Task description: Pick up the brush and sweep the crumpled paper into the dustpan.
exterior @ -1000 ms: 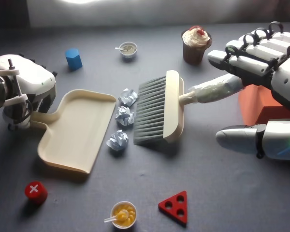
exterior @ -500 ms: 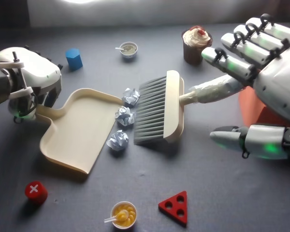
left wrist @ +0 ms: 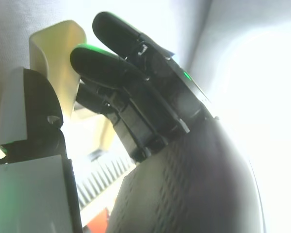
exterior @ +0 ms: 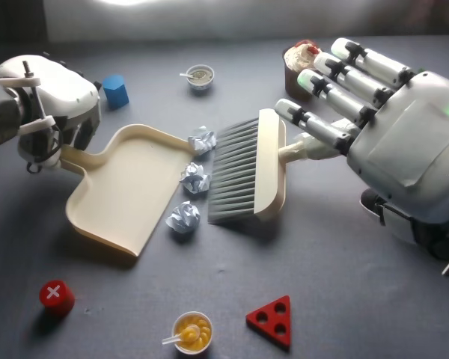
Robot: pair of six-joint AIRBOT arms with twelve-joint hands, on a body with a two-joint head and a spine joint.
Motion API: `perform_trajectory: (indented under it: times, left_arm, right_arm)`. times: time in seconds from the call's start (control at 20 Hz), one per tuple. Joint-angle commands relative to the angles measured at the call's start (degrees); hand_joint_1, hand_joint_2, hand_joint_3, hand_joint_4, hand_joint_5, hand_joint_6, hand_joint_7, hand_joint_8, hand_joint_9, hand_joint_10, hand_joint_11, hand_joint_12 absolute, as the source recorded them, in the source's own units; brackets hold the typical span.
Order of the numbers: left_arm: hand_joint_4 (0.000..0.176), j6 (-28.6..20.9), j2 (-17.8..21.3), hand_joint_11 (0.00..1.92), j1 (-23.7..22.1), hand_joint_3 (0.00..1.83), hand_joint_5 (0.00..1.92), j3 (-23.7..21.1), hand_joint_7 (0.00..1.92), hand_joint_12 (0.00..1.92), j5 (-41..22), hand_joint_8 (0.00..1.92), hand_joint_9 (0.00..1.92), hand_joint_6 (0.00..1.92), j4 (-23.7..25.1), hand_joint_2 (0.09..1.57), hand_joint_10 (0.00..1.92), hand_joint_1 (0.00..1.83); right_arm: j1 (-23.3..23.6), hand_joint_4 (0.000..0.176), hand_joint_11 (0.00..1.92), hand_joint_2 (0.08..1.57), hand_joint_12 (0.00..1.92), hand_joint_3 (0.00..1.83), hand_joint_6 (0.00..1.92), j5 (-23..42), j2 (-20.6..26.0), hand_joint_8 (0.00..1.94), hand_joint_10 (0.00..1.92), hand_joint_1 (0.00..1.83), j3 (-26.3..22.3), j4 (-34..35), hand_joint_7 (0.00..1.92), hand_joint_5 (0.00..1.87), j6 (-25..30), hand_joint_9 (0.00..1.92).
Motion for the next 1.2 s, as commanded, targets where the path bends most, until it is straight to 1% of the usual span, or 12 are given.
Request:
perform_trajectory:
  times: [0.0, 0.15, 0.3, 0.4, 0.5, 0.6, 0.75, 0.85, 1.0, 1.1, 1.15]
  left_arm:
    - [0.0, 0.4, 0.0, 0.94, -0.5, 0.0, 1.01, 0.9, 1.18, 0.76, -2.6, 0.47, 1.05, 0.91, 1.6, 1.06, 1.05, 1.39]
    - [0.0, 0.4, -0.4, 0.92, -0.5, 0.0, 0.99, 2.6, 1.18, 0.75, -2.0, 0.45, 1.05, 0.96, 1.9, 1.06, 1.04, 1.39]
    - [0.0, 0.4, -0.7, 0.94, -0.5, 0.0, 0.96, 3.5, 1.19, 0.75, -1.5, 0.45, 1.06, 0.98, 2.9, 1.06, 1.03, 1.39]
    - [0.0, 0.4, -0.9, 0.94, -0.5, 0.0, 0.96, 3.7, 1.19, 0.75, -1.7, 0.45, 1.06, 0.98, 3.8, 1.06, 1.03, 1.39]
    - [0.0, 0.4, -1.4, 0.96, -0.6, 0.0, 1.0, 3.7, 1.18, 0.71, -1.9, 0.45, 1.06, 0.94, 4.2, 1.06, 1.02, 1.39]
    - [0.0, 0.4, -1.8, 0.93, -1.0, 0.0, 0.97, 3.9, 1.17, 0.72, -2.2, 0.49, 1.05, 0.98, 4.9, 1.06, 1.04, 1.39]
    - [0.0, 0.4, -2.4, 0.94, -1.5, 0.0, 0.96, 4.6, 1.17, 0.71, -2.3, 0.49, 1.06, 1.0, 5.5, 1.06, 1.02, 1.39]
    - [0.0, 0.4, -2.8, 0.94, -1.7, 0.0, 0.98, 5.2, 1.16, 0.71, -2.3, 0.5, 1.05, 0.96, 5.7, 1.06, 1.03, 1.39]
    - [0.0, 0.4, -2.7, 0.96, -1.6, 0.0, 1.0, 5.7, 1.18, 0.7, -1.4, 0.46, 1.07, 0.93, 5.7, 1.06, 1.02, 1.39]
    - [0.0, 0.4, -2.1, 0.96, -1.5, 0.0, 0.98, 5.7, 1.17, 0.7, -1.2, 0.49, 1.06, 0.93, 5.7, 1.06, 1.03, 1.39]
    - [0.0, 0.4, -1.9, 0.94, -1.3, 0.0, 0.98, 5.6, 1.17, 0.73, -1.1, 0.51, 1.05, 0.94, 5.6, 1.06, 1.05, 1.39]
  right_arm:
    - [0.0, 0.0, 0.12, 1.02, 0.0, 0.0, 0.01, -7.3, -0.7, 0.0, 0.0, 1.0, 0.5, -3.4, 0.04, 0.04, -1.4, 0.06]
    - [-0.5, 0.0, 0.14, 0.99, 0.01, 0.0, 0.01, -10.0, -4.2, 0.01, 0.0, 1.13, 2.5, -1.6, 0.05, 0.06, -4.5, 0.07]
    - [-0.4, 0.0, 0.15, 0.96, 0.01, 0.0, 0.0, -12.2, -6.2, 0.0, 0.0, 1.18, 3.6, -0.3, 0.04, 0.02, -5.8, 0.06]
    - [-0.2, 0.0, 0.14, 0.96, 0.01, 0.0, 0.0, -14.0, -7.3, 0.0, 0.0, 1.19, 4.1, 1.0, 0.04, 0.01, -5.8, 0.06]
    - [-0.2, 0.0, 0.15, 0.95, 0.01, 0.0, 0.01, -15.8, -7.8, 0.01, 0.01, 1.18, 4.3, 2.1, 0.05, 0.03, -5.8, 0.08]
    - [0.0, 0.0, 0.17, 0.94, 0.02, 0.0, 0.01, -17.8, -8.5, 0.01, 0.01, 1.17, 4.5, 4.3, 0.07, 0.03, -6.1, 0.09]
    - [0.3, 0.0, 0.15, 0.95, 0.01, 0.0, 0.0, -19.4, -8.9, 0.0, 0.0, 1.16, 4.0, 7.5, 0.05, 0.02, -8.0, 0.08]
    - [0.3, 0.0, 0.18, 0.96, 0.02, 0.0, 0.01, -20.2, -8.9, 0.01, 0.01, 1.14, 3.5, 9.2, 0.06, 0.03, -9.3, 0.1]
    - [0.3, 0.0, 0.16, 0.95, 0.02, 0.0, 0.0, -21.8, -9.5, 0.0, 0.0, 1.16, 3.5, 9.6, 0.05, 0.03, -8.9, 0.09]
    - [0.3, 0.0, 0.16, 0.95, 0.01, 0.0, 0.01, -22.8, -10.6, 0.01, 0.01, 1.17, 4.1, 9.6, 0.07, 0.06, -8.7, 0.1]
    - [0.3, 0.0, 0.16, 0.95, 0.01, 0.0, 0.01, -23.9, -11.4, 0.0, 0.0, 1.17, 4.8, 9.6, 0.06, 0.06, -8.7, 0.09]
